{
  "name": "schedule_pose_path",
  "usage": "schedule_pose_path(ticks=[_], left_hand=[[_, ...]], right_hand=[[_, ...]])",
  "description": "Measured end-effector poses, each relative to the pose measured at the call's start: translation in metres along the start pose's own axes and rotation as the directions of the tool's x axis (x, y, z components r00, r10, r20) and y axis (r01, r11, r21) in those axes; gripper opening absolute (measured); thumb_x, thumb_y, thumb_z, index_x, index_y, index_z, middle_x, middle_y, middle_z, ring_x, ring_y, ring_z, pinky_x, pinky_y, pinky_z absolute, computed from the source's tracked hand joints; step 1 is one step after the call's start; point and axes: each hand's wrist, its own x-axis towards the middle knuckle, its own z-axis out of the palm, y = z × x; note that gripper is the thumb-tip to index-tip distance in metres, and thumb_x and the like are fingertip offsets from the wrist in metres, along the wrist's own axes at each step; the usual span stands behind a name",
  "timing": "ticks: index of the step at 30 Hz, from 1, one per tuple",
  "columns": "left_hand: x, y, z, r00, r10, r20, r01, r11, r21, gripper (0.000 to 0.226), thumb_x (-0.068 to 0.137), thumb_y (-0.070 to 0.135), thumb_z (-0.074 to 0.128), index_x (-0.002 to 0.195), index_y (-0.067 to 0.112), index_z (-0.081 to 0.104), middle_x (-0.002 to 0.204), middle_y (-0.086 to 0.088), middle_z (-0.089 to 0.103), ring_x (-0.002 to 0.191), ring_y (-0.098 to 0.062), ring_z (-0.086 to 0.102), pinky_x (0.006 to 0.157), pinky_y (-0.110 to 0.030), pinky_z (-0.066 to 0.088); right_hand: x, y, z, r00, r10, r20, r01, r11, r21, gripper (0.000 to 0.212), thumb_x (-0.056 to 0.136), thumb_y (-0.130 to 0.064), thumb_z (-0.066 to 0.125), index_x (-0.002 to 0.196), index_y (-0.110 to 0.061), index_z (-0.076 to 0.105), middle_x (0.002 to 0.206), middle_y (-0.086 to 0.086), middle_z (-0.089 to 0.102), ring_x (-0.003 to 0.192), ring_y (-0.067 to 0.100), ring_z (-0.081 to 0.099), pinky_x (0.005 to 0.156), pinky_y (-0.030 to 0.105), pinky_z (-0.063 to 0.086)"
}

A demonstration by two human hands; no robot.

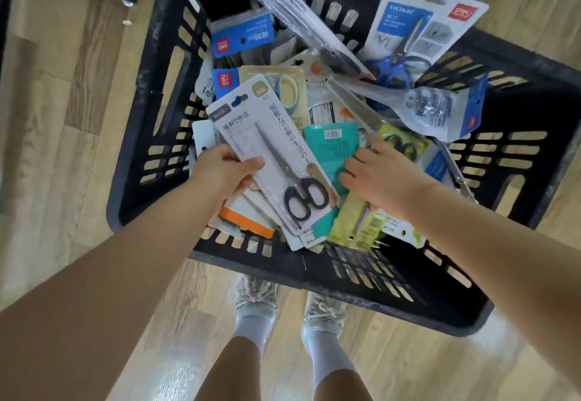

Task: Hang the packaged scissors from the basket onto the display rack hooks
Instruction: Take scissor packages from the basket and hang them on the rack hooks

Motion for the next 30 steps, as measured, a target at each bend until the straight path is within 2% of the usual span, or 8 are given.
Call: schedule_pose_path(ticks=[4,7,9,15,18,21,26,30], left_hand=[[-0.005,-0.001,0.005,0.993,0.074,-0.091,-0.08,0.995,-0.065,0.016,0.086,0.013,0.067,0.1,0.013,0.059,0.085,0.003,0.061,0.074,-0.012,0.059,0.07,-0.026,0.053],[-0.014,-0.005,0.001,0.979,0.068,-0.193,-0.099,0.982,-0.16,0.013,0.088,0.012,0.064,0.098,0.014,0.056,0.096,-0.001,0.063,0.092,-0.021,0.062,0.089,-0.038,0.052],[-0.025,-0.006,-0.004,0.981,0.038,-0.189,-0.088,0.961,-0.264,0.011,0.091,0.012,0.06,0.098,0.018,0.054,0.106,-0.004,0.064,0.1,-0.025,0.063,0.09,-0.039,0.051],[-0.075,0.006,-0.034,0.984,0.081,-0.162,-0.142,0.901,-0.411,0.027,0.097,0.012,0.051,0.124,0.009,0.05,0.114,-0.007,0.064,0.088,-0.019,0.065,0.089,-0.048,0.052],[-0.103,0.018,-0.048,0.977,0.105,-0.186,-0.181,0.869,-0.461,0.028,0.097,0.015,0.051,0.125,0.013,0.051,0.118,-0.004,0.063,0.103,-0.022,0.063,0.092,-0.042,0.051],[-0.14,0.033,-0.06,0.965,0.18,-0.192,-0.251,0.845,-0.471,0.022,0.098,0.017,0.049,0.12,0.015,0.054,0.11,-0.002,0.064,0.094,-0.018,0.063,0.084,-0.037,0.05],[-0.22,0.061,-0.078,0.937,0.272,-0.22,-0.345,0.816,-0.463,0.012,0.099,0.02,0.046,0.102,0.015,0.057,0.095,0.001,0.065,0.081,-0.016,0.062,0.073,-0.035,0.052],[-0.31,0.1,-0.105,0.901,0.351,-0.253,-0.431,0.782,-0.449,0.015,0.098,0.02,0.049,0.089,0.017,0.061,0.103,-0.011,0.065,0.091,-0.026,0.06,0.088,-0.045,0.048]], right_hand=[[-0.01,0.005,-0.008,0.997,0.056,0.051,-0.06,0.994,0.091,0.049,0.093,-0.041,0.051,0.132,-0.014,0.038,0.129,0.003,0.048,0.12,0.024,0.046,0.111,0.04,0.024],[-0.022,0.001,-0.011,0.991,0.097,0.087,-0.117,0.957,0.266,0.037,0.099,-0.041,0.038,0.123,-0.013,0.041,0.115,0.002,0.056,0.106,0.022,0.054,0.085,0.032,0.04],[-0.033,-0.005,-0.012,0.981,0.176,0.086,-0.196,0.905,0.377,0.031,0.1,-0.038,0.036,0.118,-0.014,0.042,0.109,0.002,0.056,0.099,0.021,0.056,0.071,0.031,0.041],[-0.083,-0.024,-0.02,0.915,0.403,-0.025,-0.266,0.648,0.714,0.014,0.099,-0.031,0.041,0.094,-0.018,0.04,0.089,0.0,0.05,0.09,0.026,0.057,0.066,0.034,0.038],[-0.108,-0.03,-0.035,0.857,0.515,0.025,-0.281,0.427,0.86,0.018,0.099,-0.025,0.043,0.084,-0.017,0.038,0.082,-0.001,0.054,0.083,0.026,0.058,0.066,0.037,0.038],[-0.135,-0.024,-0.066,0.793,0.605,0.074,-0.209,0.156,0.965,0.017,0.1,-0.023,0.042,0.086,-0.012,0.043,0.075,0.01,0.054,0.068,0.025,0.052,0.064,0.039,0.04],[-0.182,-0.008,-0.154,0.658,0.748,0.091,0.013,-0.131,0.991,0.02,0.099,-0.024,0.045,0.082,-0.015,0.047,0.067,0.001,0.044,0.057,0.014,0.039,0.054,0.029,0.03],[-0.226,0.002,-0.246,0.627,0.779,0.014,0.167,-0.152,0.974,0.023,0.098,-0.024,0.048,0.091,-0.003,0.055,0.077,0.009,0.052,0.069,0.02,0.048,0.051,0.018,0.035]])
